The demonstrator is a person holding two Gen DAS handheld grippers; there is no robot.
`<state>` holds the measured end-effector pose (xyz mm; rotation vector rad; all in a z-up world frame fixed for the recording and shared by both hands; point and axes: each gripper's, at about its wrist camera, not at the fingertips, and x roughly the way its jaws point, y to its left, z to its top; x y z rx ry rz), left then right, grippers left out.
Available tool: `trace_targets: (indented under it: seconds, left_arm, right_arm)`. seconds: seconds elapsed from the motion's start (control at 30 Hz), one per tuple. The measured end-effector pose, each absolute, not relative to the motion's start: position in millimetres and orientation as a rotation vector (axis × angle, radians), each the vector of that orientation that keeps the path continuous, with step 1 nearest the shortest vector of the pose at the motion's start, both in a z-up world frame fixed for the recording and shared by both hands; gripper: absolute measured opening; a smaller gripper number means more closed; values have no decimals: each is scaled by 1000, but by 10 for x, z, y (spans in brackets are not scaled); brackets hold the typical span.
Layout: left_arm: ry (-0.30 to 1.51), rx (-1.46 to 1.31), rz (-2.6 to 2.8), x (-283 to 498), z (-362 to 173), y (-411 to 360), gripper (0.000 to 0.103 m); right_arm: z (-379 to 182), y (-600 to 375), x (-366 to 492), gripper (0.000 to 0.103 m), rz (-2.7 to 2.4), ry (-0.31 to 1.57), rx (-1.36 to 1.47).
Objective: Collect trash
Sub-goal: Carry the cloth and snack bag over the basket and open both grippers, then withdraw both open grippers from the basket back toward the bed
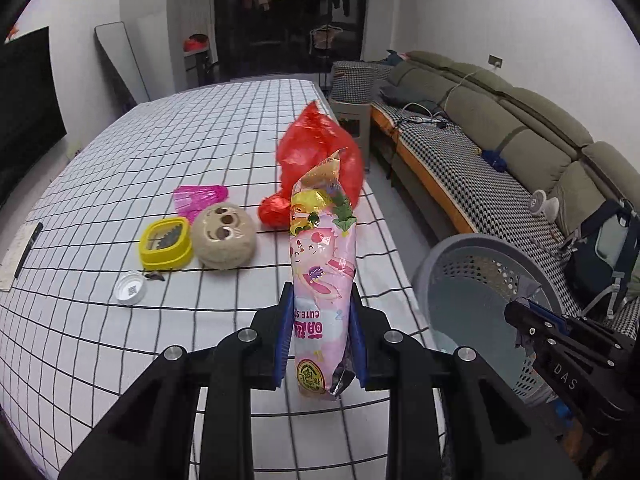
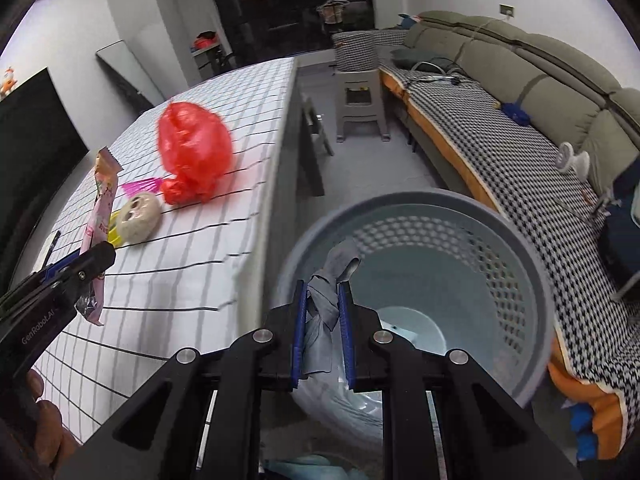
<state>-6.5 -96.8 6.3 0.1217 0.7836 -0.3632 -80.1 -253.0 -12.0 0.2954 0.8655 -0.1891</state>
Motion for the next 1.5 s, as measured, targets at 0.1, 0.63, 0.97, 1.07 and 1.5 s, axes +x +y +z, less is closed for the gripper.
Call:
trace_targets:
  seconds: [0.1, 0.63, 0.97, 1.07, 1.5]
  left_arm:
    - [791, 141, -400, -110, 22, -1188, 25]
    - [873, 275, -534, -248, -285, -2115, 27]
    - [934, 320, -573, -232, -492, -2408, 28]
    - [935, 322, -573, -221, -498, -2441, 31]
    - [934, 302, -553, -174, -478, -2391, 54]
  right_arm:
    - [-126, -2734, -937, 16, -224, 865, 307]
    - [-326, -3485, -1274, 16, -300, 864, 413]
    - [-530, -3659, -1190, 16, -273, 896, 453]
    - [-536, -3649, -1151, 16, -263, 895, 448]
    - [-494, -3649, -1161, 51, -271, 870, 440]
